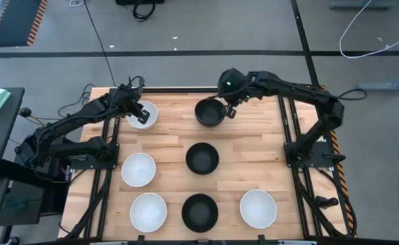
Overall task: Nest bowls inside each other
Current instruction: Stack the black bowl on top of the stacked black bowls, then stack the white bowl on top of the stacked black bowls
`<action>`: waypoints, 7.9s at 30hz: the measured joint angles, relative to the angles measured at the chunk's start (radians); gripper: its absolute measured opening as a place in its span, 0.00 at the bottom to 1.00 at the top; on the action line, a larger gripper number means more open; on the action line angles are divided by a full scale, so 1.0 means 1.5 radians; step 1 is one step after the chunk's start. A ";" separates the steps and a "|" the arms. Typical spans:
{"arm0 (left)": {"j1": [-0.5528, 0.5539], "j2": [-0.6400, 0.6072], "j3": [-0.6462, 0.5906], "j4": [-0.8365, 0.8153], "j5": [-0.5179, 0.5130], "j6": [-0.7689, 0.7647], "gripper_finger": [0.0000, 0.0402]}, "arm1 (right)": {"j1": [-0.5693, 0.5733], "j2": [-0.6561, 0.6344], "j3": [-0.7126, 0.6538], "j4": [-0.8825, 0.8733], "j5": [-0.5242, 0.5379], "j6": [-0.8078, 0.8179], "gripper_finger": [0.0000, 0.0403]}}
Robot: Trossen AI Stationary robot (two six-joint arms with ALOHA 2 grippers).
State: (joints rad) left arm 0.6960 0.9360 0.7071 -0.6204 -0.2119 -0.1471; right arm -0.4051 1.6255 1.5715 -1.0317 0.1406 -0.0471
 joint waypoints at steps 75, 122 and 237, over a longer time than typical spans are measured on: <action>0.094 0.109 0.000 -0.005 0.043 -0.016 0.10 | 0.054 0.301 0.180 -0.085 -0.033 -0.078 0.16; -0.104 0.161 0.001 -0.082 0.054 -0.087 0.25 | 0.134 0.097 0.180 -0.128 0.031 -0.015 0.29; -0.216 0.822 1.102 -0.592 -0.037 0.167 0.03 | 0.130 -0.303 -0.536 0.149 0.022 0.207 0.22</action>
State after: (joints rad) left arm 0.3722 2.1686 2.3595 -1.5078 -0.2682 0.1036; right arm -0.2099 1.1713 0.7677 -0.8089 0.1732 0.2627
